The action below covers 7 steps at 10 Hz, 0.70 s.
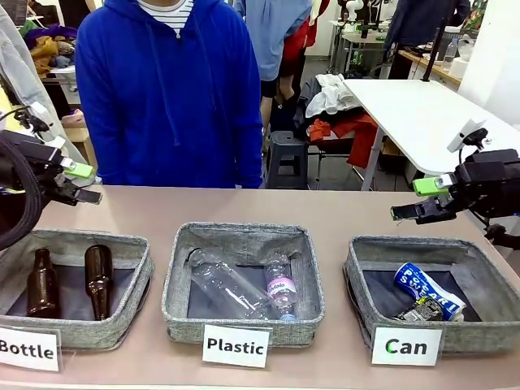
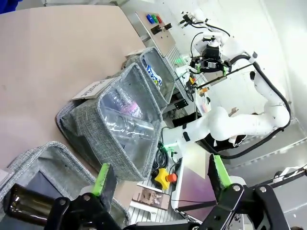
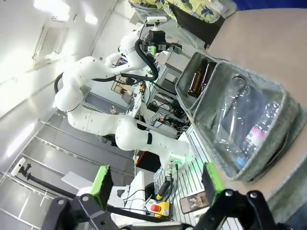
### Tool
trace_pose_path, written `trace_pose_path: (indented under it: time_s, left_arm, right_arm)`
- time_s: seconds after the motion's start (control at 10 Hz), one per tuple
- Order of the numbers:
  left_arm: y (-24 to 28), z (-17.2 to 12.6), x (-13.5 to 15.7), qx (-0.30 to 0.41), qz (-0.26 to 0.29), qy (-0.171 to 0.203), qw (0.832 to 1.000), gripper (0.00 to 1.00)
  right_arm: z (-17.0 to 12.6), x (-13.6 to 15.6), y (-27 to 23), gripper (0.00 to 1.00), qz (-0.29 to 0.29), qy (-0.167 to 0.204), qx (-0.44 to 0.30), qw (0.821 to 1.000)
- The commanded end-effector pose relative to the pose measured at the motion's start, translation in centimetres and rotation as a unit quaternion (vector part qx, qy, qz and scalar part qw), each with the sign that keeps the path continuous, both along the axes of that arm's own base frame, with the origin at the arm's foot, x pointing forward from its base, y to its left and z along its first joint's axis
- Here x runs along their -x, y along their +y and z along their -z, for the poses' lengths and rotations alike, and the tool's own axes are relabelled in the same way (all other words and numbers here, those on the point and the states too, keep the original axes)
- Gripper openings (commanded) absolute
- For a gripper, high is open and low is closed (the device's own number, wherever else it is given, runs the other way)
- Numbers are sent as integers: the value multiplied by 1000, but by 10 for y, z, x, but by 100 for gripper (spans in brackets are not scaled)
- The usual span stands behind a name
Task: Sort the can waste into the basket.
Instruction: Pick up the can waste from the table and place it in the right Fabric basket.
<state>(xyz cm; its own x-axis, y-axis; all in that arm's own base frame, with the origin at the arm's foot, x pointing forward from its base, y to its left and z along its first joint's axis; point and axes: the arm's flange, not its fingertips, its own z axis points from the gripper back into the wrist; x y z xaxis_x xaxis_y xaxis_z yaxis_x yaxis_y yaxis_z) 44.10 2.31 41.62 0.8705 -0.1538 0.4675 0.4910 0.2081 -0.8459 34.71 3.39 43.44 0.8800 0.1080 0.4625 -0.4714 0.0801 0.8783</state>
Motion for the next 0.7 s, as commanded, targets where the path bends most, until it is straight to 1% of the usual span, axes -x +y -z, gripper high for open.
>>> trace_pose_path:
  time_s: [0.0,0.6]
  left_arm:
    - [-1,-2,2,1,-2,7,1000,100]
    - [-1,-2,2,1,-2,7,1000,100]
  right_arm:
    - [0,1,0,100,-2,-4,-5,1000]
    - [0,1,0,100,-2,-4,-5,1000]
